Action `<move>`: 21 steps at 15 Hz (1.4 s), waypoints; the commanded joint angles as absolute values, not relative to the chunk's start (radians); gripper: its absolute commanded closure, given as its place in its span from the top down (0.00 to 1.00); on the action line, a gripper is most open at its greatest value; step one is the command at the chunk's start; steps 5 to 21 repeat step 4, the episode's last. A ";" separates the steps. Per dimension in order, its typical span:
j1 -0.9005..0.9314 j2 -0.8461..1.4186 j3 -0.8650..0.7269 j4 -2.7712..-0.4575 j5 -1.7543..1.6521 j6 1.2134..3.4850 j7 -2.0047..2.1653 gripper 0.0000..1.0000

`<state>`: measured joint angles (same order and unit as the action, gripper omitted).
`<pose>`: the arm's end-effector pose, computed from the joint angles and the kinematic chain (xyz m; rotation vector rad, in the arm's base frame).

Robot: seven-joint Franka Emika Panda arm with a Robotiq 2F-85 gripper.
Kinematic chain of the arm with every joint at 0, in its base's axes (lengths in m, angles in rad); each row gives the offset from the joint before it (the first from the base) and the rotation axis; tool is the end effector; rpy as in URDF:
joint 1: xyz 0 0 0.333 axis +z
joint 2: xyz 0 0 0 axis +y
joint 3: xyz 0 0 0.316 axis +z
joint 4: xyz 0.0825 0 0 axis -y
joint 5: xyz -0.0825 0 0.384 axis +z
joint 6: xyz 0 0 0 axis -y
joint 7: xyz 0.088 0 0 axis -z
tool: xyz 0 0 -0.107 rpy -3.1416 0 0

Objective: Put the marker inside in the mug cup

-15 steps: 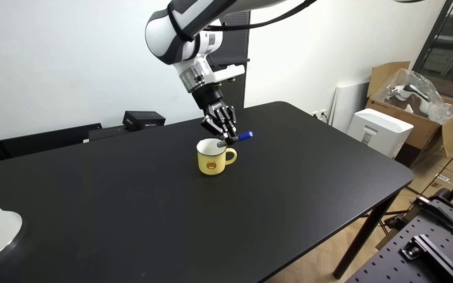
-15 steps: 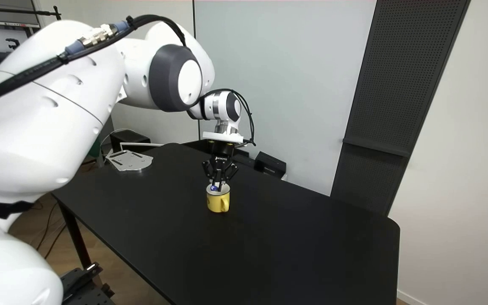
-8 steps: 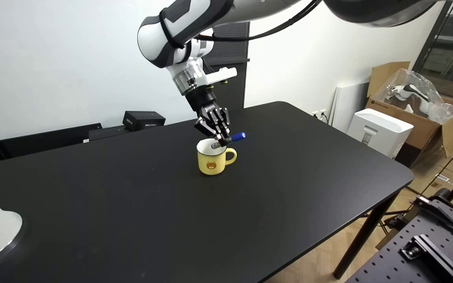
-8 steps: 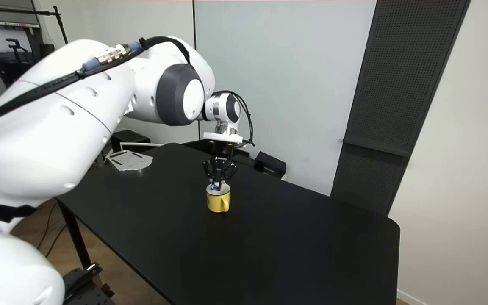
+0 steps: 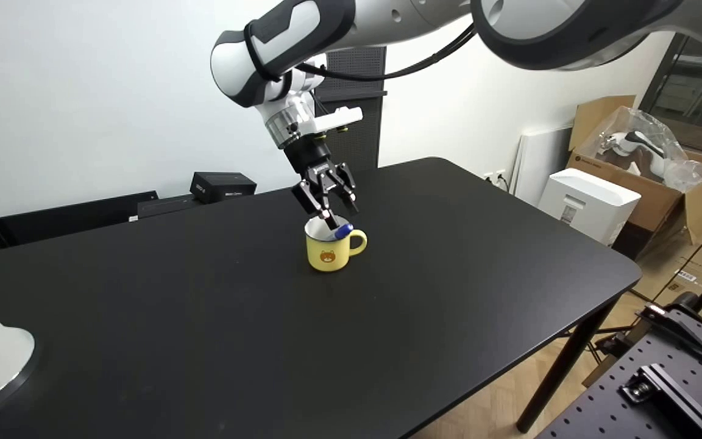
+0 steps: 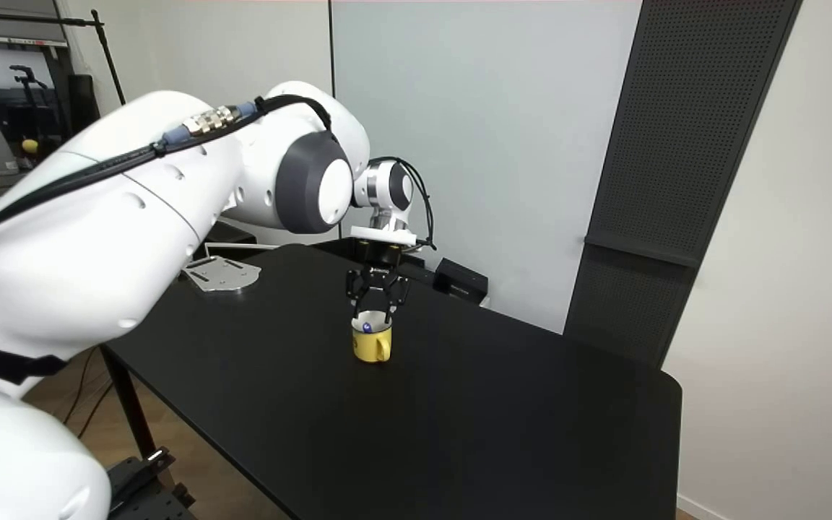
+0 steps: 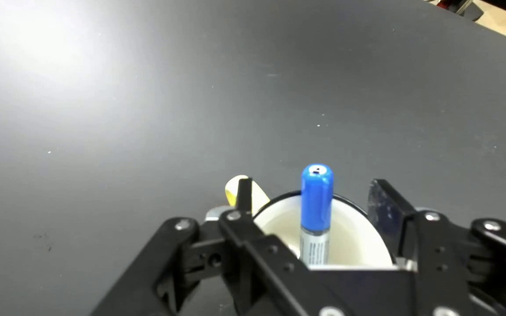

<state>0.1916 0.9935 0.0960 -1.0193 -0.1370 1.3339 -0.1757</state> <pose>0.6754 0.1609 0.2097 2.8106 0.6621 -1.0084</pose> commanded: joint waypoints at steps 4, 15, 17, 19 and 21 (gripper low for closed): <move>0.192 0.971 0.097 -0.982 -0.114 1.330 -0.140 1.00; 0.192 0.971 0.097 -0.982 -0.114 1.330 -0.140 1.00; 0.192 0.971 0.097 -0.982 -0.114 1.330 -0.140 1.00; 0.192 0.971 0.097 -0.982 -0.114 1.330 -0.140 1.00; 0.192 0.971 0.097 -0.982 -0.114 1.330 -0.140 1.00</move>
